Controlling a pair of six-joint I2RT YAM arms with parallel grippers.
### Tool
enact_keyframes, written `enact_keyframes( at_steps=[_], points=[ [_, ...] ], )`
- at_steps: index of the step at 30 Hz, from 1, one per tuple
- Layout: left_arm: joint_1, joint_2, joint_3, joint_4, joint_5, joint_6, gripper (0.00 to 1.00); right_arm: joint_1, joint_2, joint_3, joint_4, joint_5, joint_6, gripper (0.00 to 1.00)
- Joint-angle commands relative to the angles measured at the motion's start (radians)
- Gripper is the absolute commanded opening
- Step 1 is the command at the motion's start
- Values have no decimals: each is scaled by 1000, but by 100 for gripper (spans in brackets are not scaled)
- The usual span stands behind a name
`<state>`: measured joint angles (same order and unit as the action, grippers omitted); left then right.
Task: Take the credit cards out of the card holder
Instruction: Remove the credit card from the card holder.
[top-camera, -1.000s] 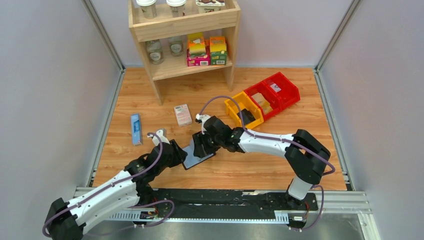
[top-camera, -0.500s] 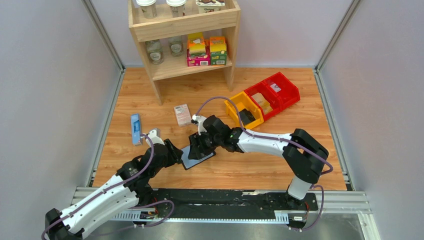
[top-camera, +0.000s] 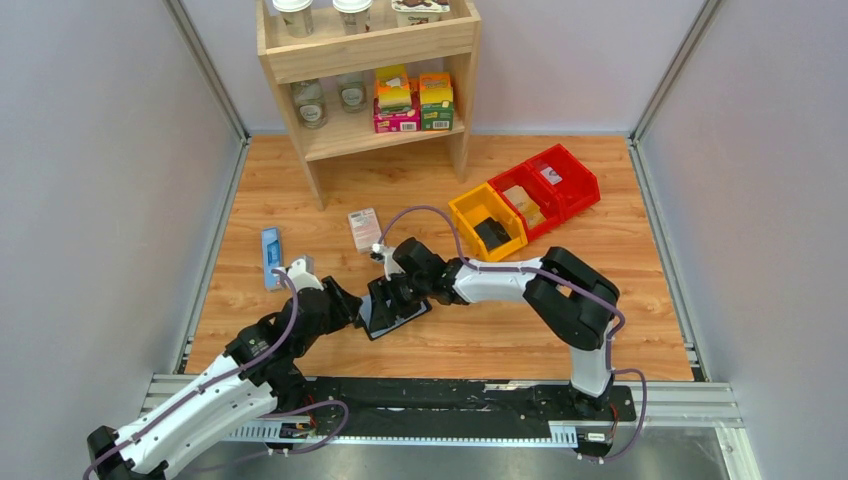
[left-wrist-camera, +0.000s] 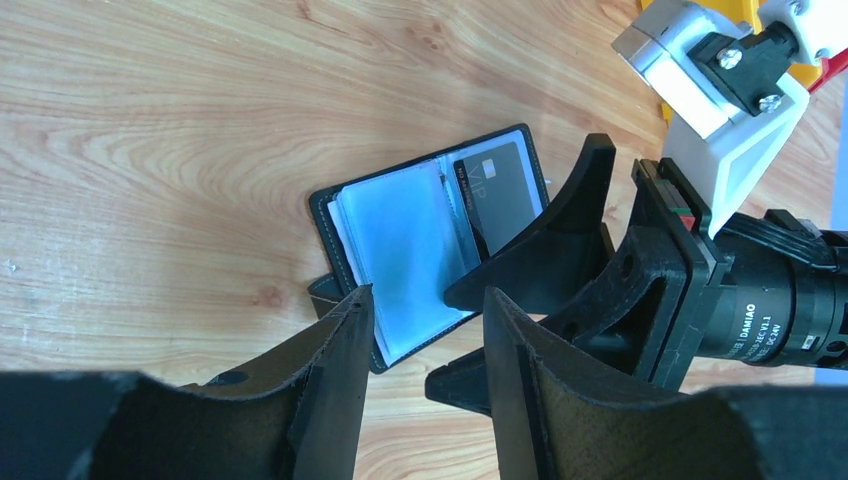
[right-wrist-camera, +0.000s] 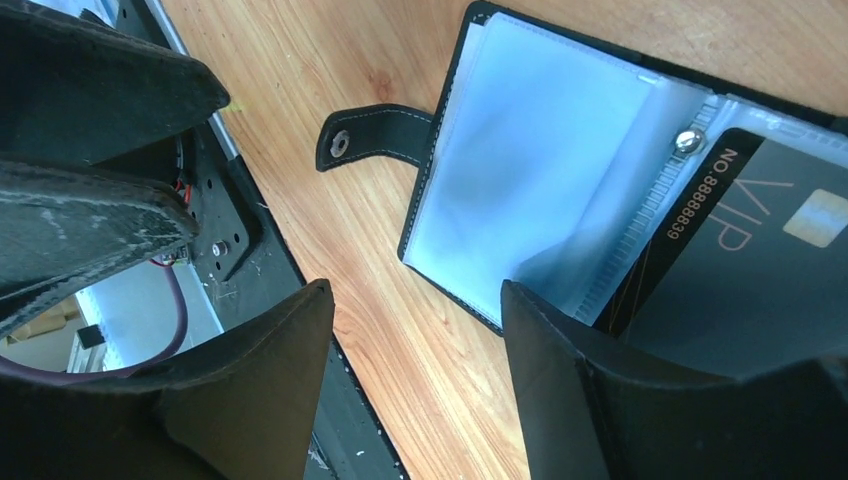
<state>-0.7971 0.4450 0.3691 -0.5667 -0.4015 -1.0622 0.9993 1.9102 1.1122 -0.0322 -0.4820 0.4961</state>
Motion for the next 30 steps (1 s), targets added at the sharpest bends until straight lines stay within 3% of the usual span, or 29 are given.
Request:
enact_keyframes(
  at_steps=[1, 5, 10, 17, 24, 30],
  points=[
    [-4, 1, 27, 28, 4, -19, 53, 2, -60, 11, -32, 40, -40, 67],
    [-4, 35, -2, 135, 36, -38, 53, -33, -177, -28, -55, 143, -68, 65],
    [-4, 113, -51, 345, 90, -64, 52, -126, -235, -69, -103, 220, -74, 52],
    [-1, 357, -77, 611, 154, -42, 52, -197, -212, -104, -72, 191, -41, 37],
    [94, 503, -208, 911, 277, -159, 52, -200, -152, -92, -60, 175, -45, 22],
    [108, 558, -245, 998, 294, -163, 52, -199, -108, -81, -49, 151, -47, 19]
  ],
)
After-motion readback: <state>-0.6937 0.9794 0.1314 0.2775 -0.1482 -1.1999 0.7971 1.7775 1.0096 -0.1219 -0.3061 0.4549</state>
